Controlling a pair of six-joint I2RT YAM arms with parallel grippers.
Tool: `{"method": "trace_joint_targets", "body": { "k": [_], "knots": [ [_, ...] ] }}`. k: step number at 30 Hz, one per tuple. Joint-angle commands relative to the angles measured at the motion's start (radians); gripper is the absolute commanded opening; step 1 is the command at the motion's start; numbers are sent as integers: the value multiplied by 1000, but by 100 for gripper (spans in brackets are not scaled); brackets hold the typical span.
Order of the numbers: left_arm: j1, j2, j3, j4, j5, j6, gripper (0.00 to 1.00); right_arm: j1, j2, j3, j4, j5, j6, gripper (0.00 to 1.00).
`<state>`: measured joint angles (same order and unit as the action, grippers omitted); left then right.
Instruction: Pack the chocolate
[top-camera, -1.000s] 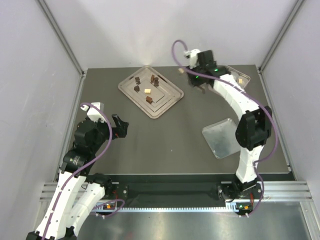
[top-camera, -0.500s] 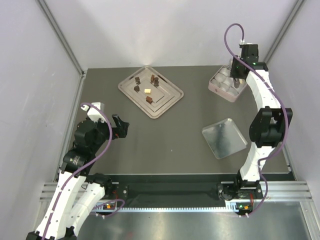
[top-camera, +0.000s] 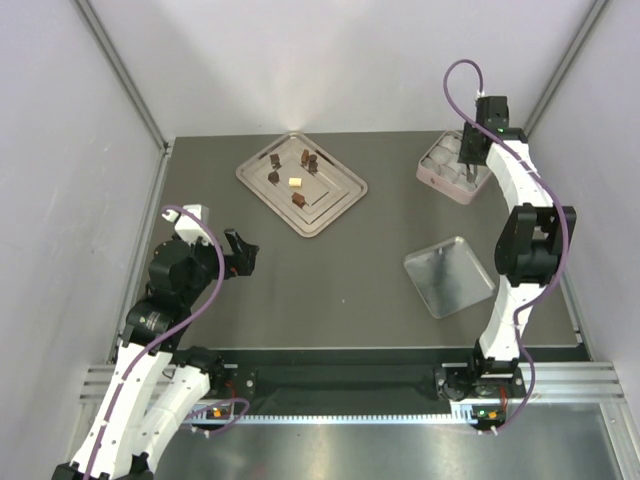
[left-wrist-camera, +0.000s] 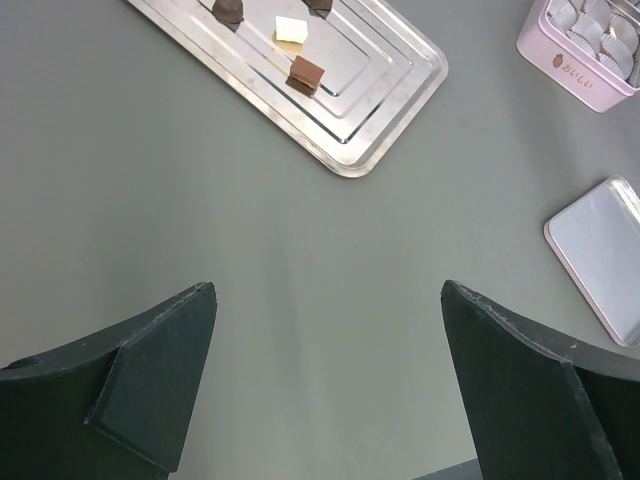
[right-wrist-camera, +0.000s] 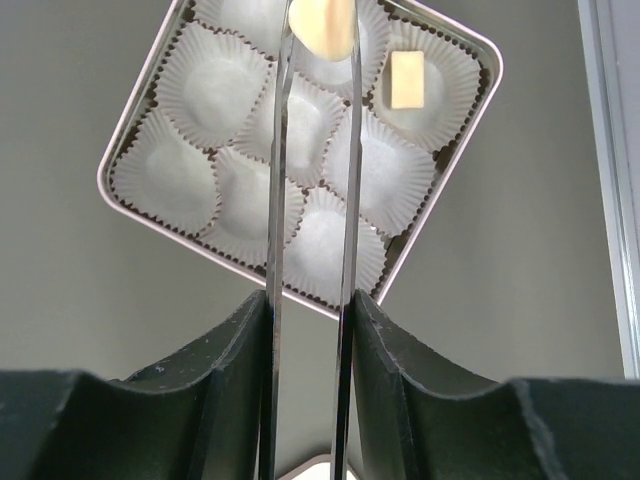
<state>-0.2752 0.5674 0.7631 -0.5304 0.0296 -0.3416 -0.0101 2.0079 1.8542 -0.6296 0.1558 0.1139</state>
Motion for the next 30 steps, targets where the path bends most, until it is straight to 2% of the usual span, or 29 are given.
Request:
{"method": "trace_joint_targets", "body": {
  "k": [1, 10, 17, 30],
  "knots": [
    [-1, 2, 7, 58, 7, 4, 99, -19, 8, 26, 36, 10, -10, 36],
    [-1, 0, 7, 60, 10, 4, 99, -34, 51, 28, 47, 2, -11, 37],
    [-1, 0, 8, 60, 10, 4, 99, -36, 57, 46, 51, -2, -28, 43],
    [-1, -1, 7, 60, 1, 4, 99, 2, -44, 16, 50, -32, -39, 45]
  ]
}}
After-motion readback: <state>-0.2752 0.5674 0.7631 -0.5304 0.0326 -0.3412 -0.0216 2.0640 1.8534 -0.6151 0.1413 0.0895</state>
